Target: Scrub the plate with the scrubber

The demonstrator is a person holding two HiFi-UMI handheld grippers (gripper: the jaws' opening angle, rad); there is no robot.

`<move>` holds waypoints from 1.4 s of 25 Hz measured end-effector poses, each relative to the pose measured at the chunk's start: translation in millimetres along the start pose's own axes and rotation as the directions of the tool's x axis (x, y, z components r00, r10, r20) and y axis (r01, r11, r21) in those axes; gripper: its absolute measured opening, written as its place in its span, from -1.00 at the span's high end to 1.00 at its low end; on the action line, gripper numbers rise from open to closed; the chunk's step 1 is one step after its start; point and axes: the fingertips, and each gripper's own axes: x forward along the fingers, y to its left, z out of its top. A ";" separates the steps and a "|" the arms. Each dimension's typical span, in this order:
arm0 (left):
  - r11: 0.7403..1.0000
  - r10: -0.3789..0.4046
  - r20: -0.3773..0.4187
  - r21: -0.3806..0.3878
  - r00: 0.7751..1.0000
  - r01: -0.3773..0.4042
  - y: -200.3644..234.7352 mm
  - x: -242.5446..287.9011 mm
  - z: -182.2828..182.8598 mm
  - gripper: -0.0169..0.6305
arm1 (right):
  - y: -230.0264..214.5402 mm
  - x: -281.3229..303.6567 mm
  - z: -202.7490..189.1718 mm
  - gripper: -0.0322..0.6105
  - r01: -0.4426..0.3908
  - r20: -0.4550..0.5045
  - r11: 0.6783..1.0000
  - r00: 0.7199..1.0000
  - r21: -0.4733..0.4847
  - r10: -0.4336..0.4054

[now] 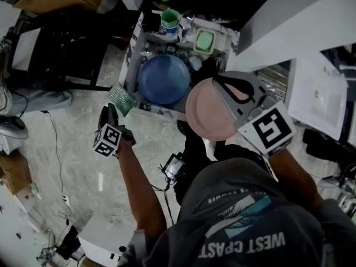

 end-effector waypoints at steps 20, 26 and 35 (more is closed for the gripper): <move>0.854 -0.286 0.237 0.503 0.928 0.134 -205.6 -175.0 77.2 0.94 | 21.9 -93.8 5.1 0.80 -0.073 0.114 0.991 0.990 -0.115 0.086; 0.784 -0.360 0.248 0.603 0.899 0.148 -276.5 -240.0 91.6 0.94 | 46.6 -131.4 12.5 0.81 -0.133 0.160 0.971 0.973 -0.199 0.166; 0.667 -0.468 0.238 0.727 0.851 0.163 -374.5 -327.9 81.3 0.94 | 80.3 -193.8 29.5 0.81 -0.190 0.224 0.929 0.937 -0.317 0.268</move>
